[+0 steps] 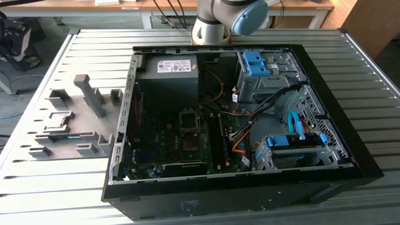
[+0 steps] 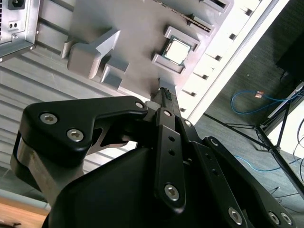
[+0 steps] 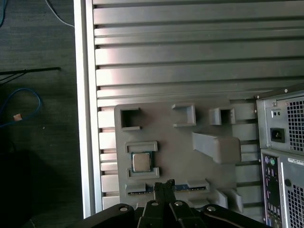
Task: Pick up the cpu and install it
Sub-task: 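Reach for the cpu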
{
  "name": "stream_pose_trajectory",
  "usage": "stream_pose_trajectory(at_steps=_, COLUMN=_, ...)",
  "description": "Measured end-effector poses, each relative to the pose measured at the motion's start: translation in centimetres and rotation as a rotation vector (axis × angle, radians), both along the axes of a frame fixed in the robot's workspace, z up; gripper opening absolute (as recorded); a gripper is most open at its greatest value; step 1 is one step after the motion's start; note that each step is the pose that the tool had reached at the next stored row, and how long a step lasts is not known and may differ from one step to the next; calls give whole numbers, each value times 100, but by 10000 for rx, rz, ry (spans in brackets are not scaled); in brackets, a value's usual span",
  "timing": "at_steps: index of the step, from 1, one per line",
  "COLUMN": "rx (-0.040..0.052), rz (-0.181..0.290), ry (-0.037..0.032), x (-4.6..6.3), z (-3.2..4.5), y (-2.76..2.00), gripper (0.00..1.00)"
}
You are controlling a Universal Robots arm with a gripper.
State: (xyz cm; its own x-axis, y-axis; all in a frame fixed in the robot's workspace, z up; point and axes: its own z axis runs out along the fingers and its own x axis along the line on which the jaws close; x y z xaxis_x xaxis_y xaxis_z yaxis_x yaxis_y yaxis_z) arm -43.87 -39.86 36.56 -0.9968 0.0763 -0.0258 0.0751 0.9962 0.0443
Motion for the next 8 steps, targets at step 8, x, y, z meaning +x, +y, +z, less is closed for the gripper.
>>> stream_pose_trajectory(at_steps=8, rx=0, rz=1, ry=0, x=-40, z=-19, y=0, gripper=10)
